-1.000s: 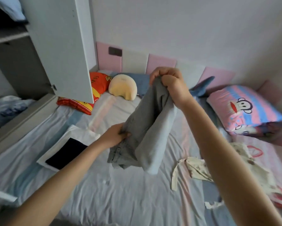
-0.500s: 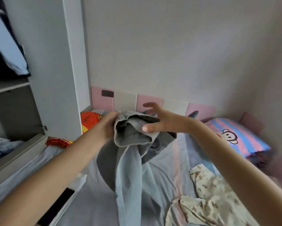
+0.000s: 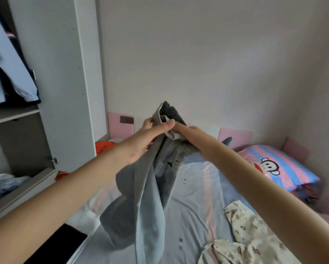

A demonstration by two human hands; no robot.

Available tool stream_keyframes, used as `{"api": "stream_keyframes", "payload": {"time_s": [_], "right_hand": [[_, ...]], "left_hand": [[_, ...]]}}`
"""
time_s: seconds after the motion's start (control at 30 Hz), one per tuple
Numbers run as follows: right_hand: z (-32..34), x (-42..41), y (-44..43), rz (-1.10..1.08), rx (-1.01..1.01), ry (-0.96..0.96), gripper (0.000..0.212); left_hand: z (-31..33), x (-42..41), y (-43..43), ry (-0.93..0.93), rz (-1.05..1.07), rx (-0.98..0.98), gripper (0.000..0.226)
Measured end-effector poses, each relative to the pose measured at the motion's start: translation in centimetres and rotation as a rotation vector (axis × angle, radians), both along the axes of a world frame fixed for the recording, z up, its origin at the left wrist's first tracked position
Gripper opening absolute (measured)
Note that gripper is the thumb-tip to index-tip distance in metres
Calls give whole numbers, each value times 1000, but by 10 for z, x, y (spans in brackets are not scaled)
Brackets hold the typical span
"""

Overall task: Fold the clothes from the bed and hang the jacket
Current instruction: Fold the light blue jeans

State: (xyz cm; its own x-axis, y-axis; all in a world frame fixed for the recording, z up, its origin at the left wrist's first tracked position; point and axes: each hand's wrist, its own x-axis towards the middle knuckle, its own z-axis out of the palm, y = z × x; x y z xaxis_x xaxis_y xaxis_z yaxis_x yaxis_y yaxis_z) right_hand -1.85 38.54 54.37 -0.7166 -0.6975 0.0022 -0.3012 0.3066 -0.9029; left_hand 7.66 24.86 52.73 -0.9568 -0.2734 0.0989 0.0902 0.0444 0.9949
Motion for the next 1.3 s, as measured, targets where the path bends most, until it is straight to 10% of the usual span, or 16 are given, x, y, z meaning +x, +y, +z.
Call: {"api": "stream_keyframes", "payload": {"time_s": [0.13,0.47,0.6,0.87,1.03,1.13,1.3], "right_hand": [[8,12,-3,172,-97,-60,53],[18,11,14,12,-239,-227,3],[34,-4,33,0,-393,-199,52],[50,-26,67,225,-318,-170,28],[61,-47,90,151,227,375,20],[53,-54,91,70,420,509,25],[41,-42,80,59,187,256,39]], "left_hand": [[-3,-6,20,137,144,-100,50],[3,-5,-10,154,366,-276,16],[18,-9,-25,242,458,-341,17],[20,4,-62,464,513,-711,49],[20,7,-69,539,421,-1089,39],[20,5,-75,517,443,-1059,30],[23,0,-81,356,566,-847,15]]}}
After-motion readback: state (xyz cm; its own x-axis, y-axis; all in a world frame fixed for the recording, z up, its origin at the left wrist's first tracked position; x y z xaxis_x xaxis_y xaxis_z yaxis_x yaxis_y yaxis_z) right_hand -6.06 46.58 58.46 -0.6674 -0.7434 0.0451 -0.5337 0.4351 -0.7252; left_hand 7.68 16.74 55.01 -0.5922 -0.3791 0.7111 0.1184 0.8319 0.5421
